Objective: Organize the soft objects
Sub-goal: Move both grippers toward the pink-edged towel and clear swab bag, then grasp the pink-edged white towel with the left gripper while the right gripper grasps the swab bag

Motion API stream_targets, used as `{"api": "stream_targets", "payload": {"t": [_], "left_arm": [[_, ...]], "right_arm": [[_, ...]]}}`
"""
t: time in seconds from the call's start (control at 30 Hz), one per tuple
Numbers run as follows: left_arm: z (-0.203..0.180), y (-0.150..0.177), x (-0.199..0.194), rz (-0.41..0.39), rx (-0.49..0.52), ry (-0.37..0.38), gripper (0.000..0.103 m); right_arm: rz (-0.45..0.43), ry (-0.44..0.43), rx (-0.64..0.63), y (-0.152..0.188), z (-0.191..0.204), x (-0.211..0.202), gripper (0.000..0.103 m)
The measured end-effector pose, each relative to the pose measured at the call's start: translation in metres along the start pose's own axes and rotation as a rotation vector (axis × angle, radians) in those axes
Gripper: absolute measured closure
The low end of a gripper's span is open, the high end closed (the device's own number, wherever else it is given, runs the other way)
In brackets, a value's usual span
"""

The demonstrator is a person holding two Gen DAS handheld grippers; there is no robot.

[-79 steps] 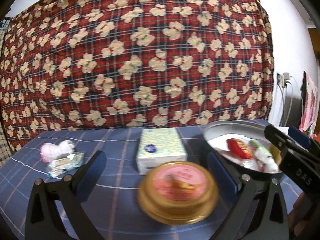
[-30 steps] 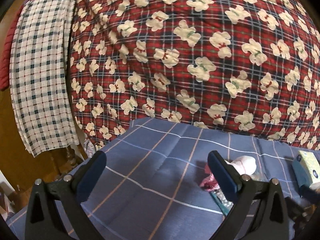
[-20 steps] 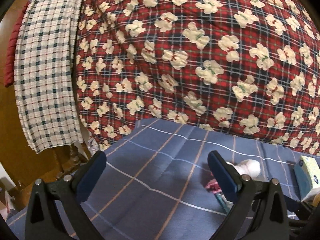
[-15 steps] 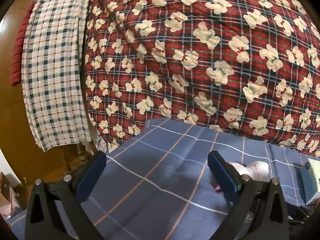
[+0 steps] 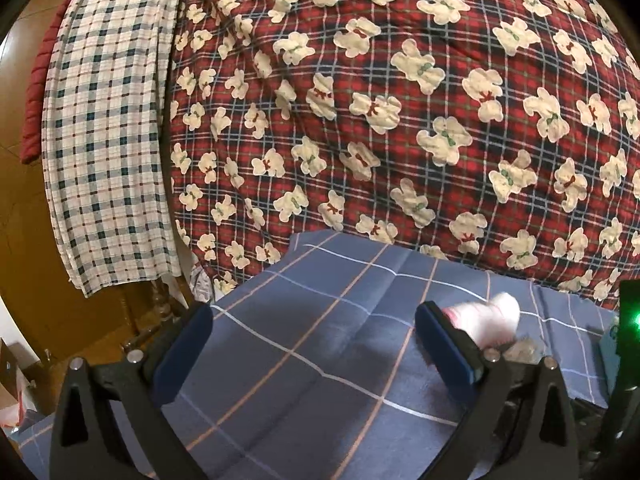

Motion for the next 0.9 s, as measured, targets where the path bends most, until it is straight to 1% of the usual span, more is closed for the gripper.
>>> {"api": "stream_targets", "payload": {"t": [0.03, 0.07, 0.17, 0.3, 0.37, 0.47, 0.53, 0.6, 0.63, 0.7, 0.77, 0.8, 0.9], "left_arm": [[0.000, 0.001, 0.000, 0.000, 0.003, 0.000, 0.000], [0.000, 0.001, 0.001, -0.002, 0.005, 0.001, 0.000], [-0.002, 0.002, 0.001, -0.002, 0.001, 0.018, 0.000], [-0.010, 0.005, 0.000, -0.002, 0.018, 0.063, 0.000], [-0.019, 0.007, -0.001, -0.005, 0.049, 0.097, 0.000], [-0.043, 0.011, -0.003, -0.001, 0.121, 0.175, 0.000], [-0.057, 0.013, -0.004, -0.001, 0.162, 0.207, 0.000], [-0.071, 0.015, -0.002, 0.029, 0.200, 0.239, 0.000], [-0.082, 0.017, 0.003, 0.070, 0.227, 0.270, 0.000], [-0.100, 0.020, 0.011, 0.115, 0.288, 0.303, 0.000], [-0.118, 0.022, 0.021, 0.132, 0.367, 0.312, 0.000], [-0.130, 0.025, 0.029, 0.149, 0.429, 0.313, 0.000], [-0.152, 0.033, 0.048, 0.192, 0.534, 0.321, 0.000]], "right_arm": [[0.000, -0.008, -0.002, 0.000, -0.002, -0.001, 0.051], [0.000, -0.014, -0.004, 0.001, -0.003, -0.002, 0.055], [-0.008, -0.036, -0.011, 0.004, -0.009, -0.009, 0.059], [-0.047, -0.006, -0.048, 0.010, -0.024, -0.029, 0.061], [-0.071, 0.007, -0.075, 0.014, -0.031, -0.043, 0.061], [-0.129, 0.043, -0.127, 0.021, -0.043, -0.072, 0.061], [-0.167, 0.057, -0.154, 0.026, -0.051, -0.090, 0.061], [-0.200, 0.079, -0.174, 0.030, -0.058, -0.103, 0.061], [-0.214, 0.088, -0.177, 0.031, -0.061, -0.108, 0.061], [-0.224, 0.087, -0.171, 0.030, -0.066, -0.112, 0.061], [-0.227, 0.076, -0.155, 0.030, -0.070, -0.113, 0.061], [-0.225, 0.067, -0.149, 0.029, -0.071, -0.113, 0.061], [-0.222, 0.063, -0.148, 0.029, -0.072, -0.112, 0.061]]}}
Point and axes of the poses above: each gripper's, at about its wrist camera, not at the fingertips, and x roughly the way its jaws point, z to its left, y to its underside, the point moved 7 cm from there along x, roughly the way its jaws point, and after that the axes turned 6 degrees about -x, right-handed, at the moved point
